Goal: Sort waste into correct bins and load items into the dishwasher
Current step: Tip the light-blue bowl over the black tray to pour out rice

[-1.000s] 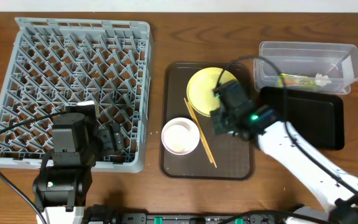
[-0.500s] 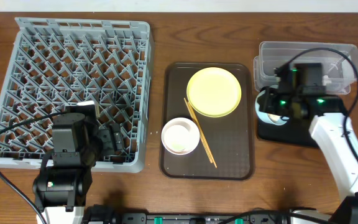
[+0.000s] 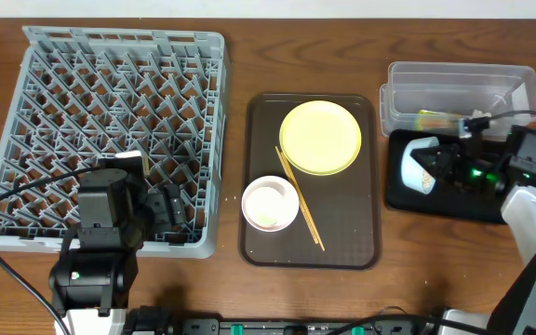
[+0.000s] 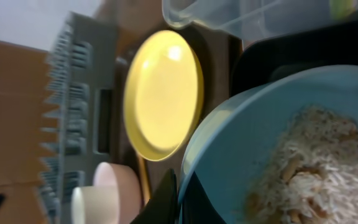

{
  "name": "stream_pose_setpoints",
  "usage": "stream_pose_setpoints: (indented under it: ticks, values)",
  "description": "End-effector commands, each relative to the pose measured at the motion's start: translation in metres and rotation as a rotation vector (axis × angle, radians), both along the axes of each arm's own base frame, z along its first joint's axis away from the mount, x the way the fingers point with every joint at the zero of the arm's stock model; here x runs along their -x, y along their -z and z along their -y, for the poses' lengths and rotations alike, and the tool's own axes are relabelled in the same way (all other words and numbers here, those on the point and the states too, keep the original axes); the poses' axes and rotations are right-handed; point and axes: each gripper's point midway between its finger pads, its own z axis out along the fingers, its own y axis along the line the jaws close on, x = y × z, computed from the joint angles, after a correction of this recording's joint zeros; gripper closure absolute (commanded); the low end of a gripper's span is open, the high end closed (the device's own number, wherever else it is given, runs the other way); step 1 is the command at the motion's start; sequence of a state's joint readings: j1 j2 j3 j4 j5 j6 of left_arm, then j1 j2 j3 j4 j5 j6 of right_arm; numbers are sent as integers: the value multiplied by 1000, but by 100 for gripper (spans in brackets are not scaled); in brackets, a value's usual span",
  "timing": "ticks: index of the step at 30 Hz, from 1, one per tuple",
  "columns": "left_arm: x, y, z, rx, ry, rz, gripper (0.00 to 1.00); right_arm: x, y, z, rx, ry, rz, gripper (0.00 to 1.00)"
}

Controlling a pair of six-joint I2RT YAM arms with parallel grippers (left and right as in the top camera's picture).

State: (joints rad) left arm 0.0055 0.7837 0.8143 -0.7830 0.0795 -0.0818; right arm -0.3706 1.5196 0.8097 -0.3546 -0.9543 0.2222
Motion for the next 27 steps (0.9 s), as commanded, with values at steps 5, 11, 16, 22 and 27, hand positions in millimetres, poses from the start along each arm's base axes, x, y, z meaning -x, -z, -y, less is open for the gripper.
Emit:
stream_pose_setpoints:
  ticks: [5,11,16,22,27]
  values:
    - [-2,-8,0,11,-7,19,12,6,-30,3,-289,-79,124,99]
    - [-2,-8,0,11,-7,19,12,11,-37,13,-458,-94,156,99]
    - [-2,-8,0,11,-7,19,12,11,-33,31,-536,-53,149,99]
    - [-2,-8,0,11,-7,19,12,12,-31,66,-578,65,114,99]
    - [-2,-8,0,10,-7,19,12,7,-38,92,-612,139,87,99]
